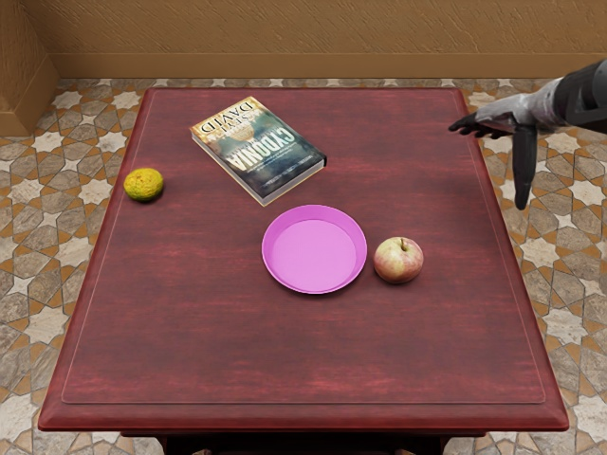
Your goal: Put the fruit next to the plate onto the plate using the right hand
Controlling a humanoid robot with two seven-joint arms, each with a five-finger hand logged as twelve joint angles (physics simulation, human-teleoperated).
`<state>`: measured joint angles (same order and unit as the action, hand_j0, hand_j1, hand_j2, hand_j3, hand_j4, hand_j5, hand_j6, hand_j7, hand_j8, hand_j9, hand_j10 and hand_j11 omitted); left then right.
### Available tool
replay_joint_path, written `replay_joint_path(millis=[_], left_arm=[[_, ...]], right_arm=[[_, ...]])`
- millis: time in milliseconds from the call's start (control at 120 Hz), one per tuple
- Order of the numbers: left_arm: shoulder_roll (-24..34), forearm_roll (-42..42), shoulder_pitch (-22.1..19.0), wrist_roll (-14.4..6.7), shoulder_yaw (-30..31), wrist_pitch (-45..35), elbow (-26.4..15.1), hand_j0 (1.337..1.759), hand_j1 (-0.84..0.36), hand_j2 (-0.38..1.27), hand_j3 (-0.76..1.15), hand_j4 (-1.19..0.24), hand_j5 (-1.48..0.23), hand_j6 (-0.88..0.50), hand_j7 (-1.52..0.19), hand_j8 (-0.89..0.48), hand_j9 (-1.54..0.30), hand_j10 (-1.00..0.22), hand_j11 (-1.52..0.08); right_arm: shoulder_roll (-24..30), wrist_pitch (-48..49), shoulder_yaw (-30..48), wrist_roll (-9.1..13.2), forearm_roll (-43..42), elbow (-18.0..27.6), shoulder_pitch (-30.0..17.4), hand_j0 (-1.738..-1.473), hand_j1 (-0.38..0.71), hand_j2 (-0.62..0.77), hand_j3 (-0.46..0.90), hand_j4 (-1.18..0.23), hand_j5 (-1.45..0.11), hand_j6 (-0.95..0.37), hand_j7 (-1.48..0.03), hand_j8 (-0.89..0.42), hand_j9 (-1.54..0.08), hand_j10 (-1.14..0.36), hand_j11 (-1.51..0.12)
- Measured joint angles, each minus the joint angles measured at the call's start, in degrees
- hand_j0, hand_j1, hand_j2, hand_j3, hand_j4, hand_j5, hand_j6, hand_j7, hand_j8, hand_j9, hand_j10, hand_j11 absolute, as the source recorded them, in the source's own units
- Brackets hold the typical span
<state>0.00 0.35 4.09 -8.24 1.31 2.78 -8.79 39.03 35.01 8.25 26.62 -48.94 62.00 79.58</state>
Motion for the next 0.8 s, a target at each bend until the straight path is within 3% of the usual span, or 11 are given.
replay_joint_path(millis=[117,233,342,600,800], left_arm=[[0.00,0.00,-0.04,0.01,0.00,-0.02,0.00,1.658,0.34,0.00,0.00,-0.01,-0.01,-0.01,-0.01,-0.01,-0.01,-0.01,-0.01],[0.00,0.00,0.02,0.00,0.00,0.01,0.00,1.658,0.34,0.00,0.00,-0.01,-0.01,-0.01,-0.01,-0.01,-0.01,-0.01,-0.01],[0.00,0.00,-0.04,0.00,0.00,0.00,0.00,1.658,0.34,0.00,0.00,-0.01,-0.01,-0.01,-0.01,-0.01,-0.01,-0.01,-0.01],[0.00,0.00,-0.04,0.01,0.00,0.00,0.00,1.658,0.34,0.00,0.00,-0.01,-0.01,-0.01,-0.01,-0.01,-0.01,-0.01,-0.01],[0.00,0.00,-0.02,0.03,0.00,0.01,0.00,1.658,0.34,0.00,0.00,-0.01,-0.01,-0.01,-0.01,-0.01,-0.01,-0.01,-0.01]], right_arm=[[-0.05,0.00,-0.05,0.46,0.02,0.07,0.33,-1.658,-0.35,0.00,0.00,0.00,0.00,-0.01,0.00,0.00,0.00,0.00,0.00],[-0.36,0.00,0.36,5.34,0.83,1.97,1.27,-1.658,-0.35,0.00,0.00,0.00,0.00,-0.01,0.00,0.00,0.00,0.00,0.00],[-0.13,0.00,0.45,7.31,3.68,6.43,2.04,-1.658,-0.35,0.00,0.00,0.00,0.00,0.00,0.00,0.00,0.00,0.00,0.00],[2.92,-1.02,3.06,8.29,10.07,21.18,-2.45,-1.658,-0.35,0.00,0.00,0.00,0.00,0.00,0.00,0.00,0.00,0.00,0.00],[3.50,-8.23,3.14,8.37,9.33,24.68,-3.55,-1.658,-0.35,0.00,0.00,0.00,0.00,0.00,0.00,0.00,0.00,0.00,0.00]])
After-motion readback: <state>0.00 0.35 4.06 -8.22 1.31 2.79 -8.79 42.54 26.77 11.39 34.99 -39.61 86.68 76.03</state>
